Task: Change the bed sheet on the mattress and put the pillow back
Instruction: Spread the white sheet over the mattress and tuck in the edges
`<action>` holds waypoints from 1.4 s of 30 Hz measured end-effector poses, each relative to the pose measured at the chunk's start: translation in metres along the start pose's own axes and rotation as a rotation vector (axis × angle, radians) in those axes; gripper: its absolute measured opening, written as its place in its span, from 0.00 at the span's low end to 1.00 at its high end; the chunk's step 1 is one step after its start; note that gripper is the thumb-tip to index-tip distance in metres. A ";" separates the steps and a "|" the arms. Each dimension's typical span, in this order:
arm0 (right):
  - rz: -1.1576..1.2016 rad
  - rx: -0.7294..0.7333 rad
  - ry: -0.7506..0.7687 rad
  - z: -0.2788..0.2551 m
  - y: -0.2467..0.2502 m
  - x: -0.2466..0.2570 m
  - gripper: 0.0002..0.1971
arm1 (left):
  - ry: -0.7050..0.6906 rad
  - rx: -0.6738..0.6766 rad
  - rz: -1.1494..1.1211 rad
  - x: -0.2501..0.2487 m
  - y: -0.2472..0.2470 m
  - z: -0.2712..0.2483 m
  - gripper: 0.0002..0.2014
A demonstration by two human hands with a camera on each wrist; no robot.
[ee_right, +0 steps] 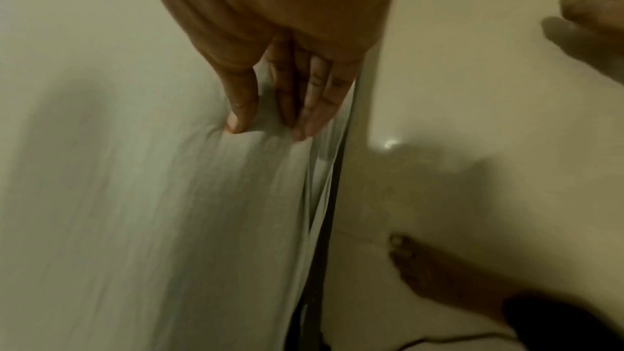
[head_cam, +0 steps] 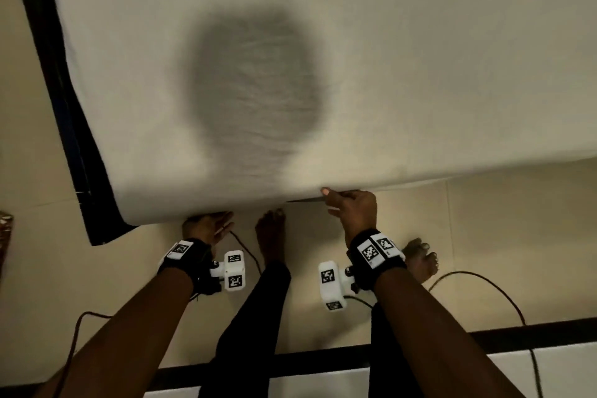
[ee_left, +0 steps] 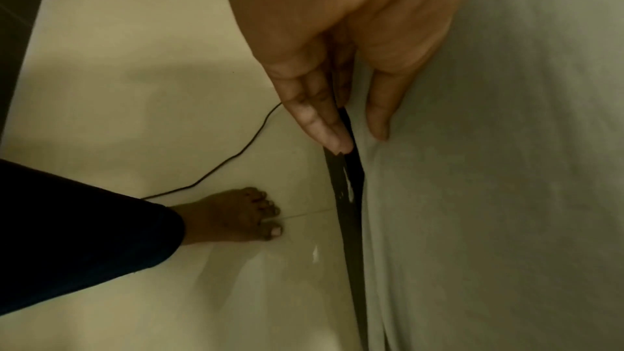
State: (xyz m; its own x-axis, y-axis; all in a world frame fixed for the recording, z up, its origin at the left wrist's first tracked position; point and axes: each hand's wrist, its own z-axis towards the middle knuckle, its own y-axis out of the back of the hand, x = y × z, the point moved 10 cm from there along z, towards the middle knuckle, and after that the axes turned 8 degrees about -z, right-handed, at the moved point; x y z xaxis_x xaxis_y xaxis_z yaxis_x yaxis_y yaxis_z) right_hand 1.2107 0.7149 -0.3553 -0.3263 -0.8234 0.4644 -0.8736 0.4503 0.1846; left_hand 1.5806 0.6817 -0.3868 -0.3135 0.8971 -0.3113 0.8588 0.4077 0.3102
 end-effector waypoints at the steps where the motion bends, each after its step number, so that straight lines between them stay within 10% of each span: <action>1: 0.035 -0.041 -0.012 -0.001 -0.003 -0.005 0.11 | -0.029 -0.028 0.021 -0.009 0.012 0.002 0.08; 18: -0.106 -0.307 0.007 -0.023 0.007 -0.027 0.06 | -0.041 -0.040 0.125 0.005 0.030 0.010 0.11; 22: 0.048 -0.172 -0.073 -0.013 0.001 -0.029 0.04 | 0.006 0.088 0.039 0.010 0.008 0.011 0.14; 28: 0.220 -0.342 -0.162 0.046 0.048 -0.051 0.10 | 0.100 0.270 -0.084 0.059 -0.057 0.007 0.22; 33: 0.219 -0.369 -0.213 0.080 0.083 -0.056 0.12 | 0.139 0.239 -0.143 0.098 -0.102 0.006 0.07; 42: 0.072 -0.406 -0.205 0.073 0.099 -0.060 0.08 | 0.054 0.172 0.124 0.086 -0.104 0.001 0.13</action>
State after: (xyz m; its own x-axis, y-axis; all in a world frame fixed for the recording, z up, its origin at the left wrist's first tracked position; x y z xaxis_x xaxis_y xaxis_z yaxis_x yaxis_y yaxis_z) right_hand 1.1173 0.7834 -0.4280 -0.4811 -0.8180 0.3154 -0.6475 0.5741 0.5012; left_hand 1.4649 0.7159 -0.4471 -0.2186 0.9483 -0.2302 0.9472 0.2629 0.1835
